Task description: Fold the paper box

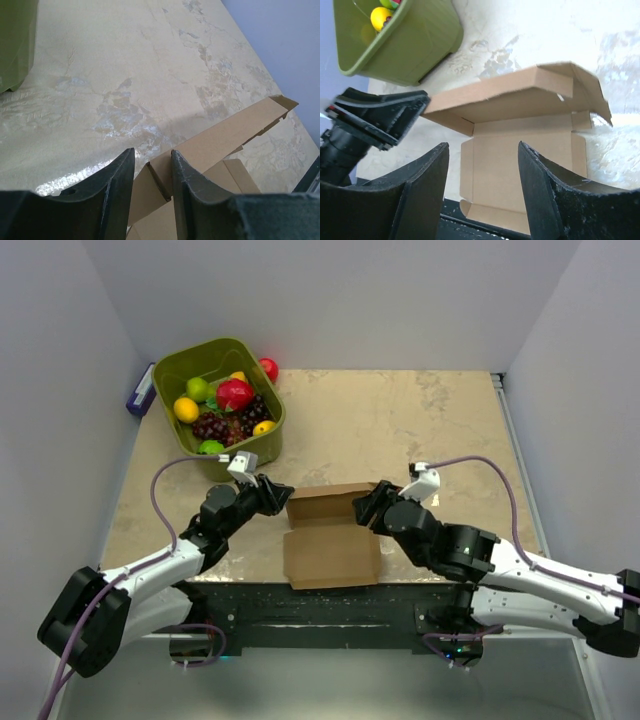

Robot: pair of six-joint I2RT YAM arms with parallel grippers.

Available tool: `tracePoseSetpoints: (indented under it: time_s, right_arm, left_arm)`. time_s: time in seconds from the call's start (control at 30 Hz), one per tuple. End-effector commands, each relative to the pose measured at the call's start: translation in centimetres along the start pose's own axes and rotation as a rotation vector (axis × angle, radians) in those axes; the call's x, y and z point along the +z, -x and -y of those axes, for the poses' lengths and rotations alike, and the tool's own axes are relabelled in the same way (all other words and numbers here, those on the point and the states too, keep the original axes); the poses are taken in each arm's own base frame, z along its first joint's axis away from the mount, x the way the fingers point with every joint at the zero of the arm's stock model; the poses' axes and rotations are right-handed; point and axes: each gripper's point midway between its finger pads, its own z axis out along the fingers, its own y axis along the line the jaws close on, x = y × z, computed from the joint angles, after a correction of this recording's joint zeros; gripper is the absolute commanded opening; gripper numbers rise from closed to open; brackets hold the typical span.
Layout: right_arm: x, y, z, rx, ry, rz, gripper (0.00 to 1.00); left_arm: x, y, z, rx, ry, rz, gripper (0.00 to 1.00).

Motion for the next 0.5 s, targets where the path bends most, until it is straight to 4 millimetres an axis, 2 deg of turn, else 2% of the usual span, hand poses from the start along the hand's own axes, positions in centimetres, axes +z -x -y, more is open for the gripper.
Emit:
tracePoseSetpoints:
  time_s: [0.0,0.03,0.07,0.1,0.13,0.17,0.3,0.47]
  right_arm:
    - [0.6,2.6,0.9,-0.148,-0.083,-0.006,0.61]
    - [1.1,2.8,1.0,-0.147,-0.079,-0.019,0.6]
    - [2.2,3.9,1.5,-0.116,-0.095,-0.008,0.59]
    - [2.5,3.4,1.3,-0.125,-0.063,-0.049,0.59]
    - [3.3,4.0,1.8,-0.11,-0.074,-0.051,0.58]
    - [3.6,4.2,1.3,-0.102,-0.053,-0.053,0.57]
    - [4.8,3.6,0.6,-0.083,0.007,-0.121,0.56]
    - [6.1,3.7,1.2,-0.032,0.02,-0.122,0.54]
  left_arm:
    - [-0.6,-2.4,-1.5,0.047,0.031,-0.071,0.39]
    - [-0.6,-2.4,-1.4,0.047,0.029,-0.071,0.39]
    - [-0.6,-2.4,-1.4,0.047,0.026,-0.071,0.39]
    - [-0.6,-2.4,-1.4,0.049,0.026,-0.072,0.39]
    - [-0.6,-2.3,-1.4,0.049,0.026,-0.069,0.39]
    - [-0.6,-2.4,-1.4,0.049,0.027,-0.07,0.39]
    - [-0.7,-2.3,-1.3,0.052,0.021,-0.069,0.39]
    - [-0.7,-2.3,-1.4,0.054,0.024,-0.068,0.39]
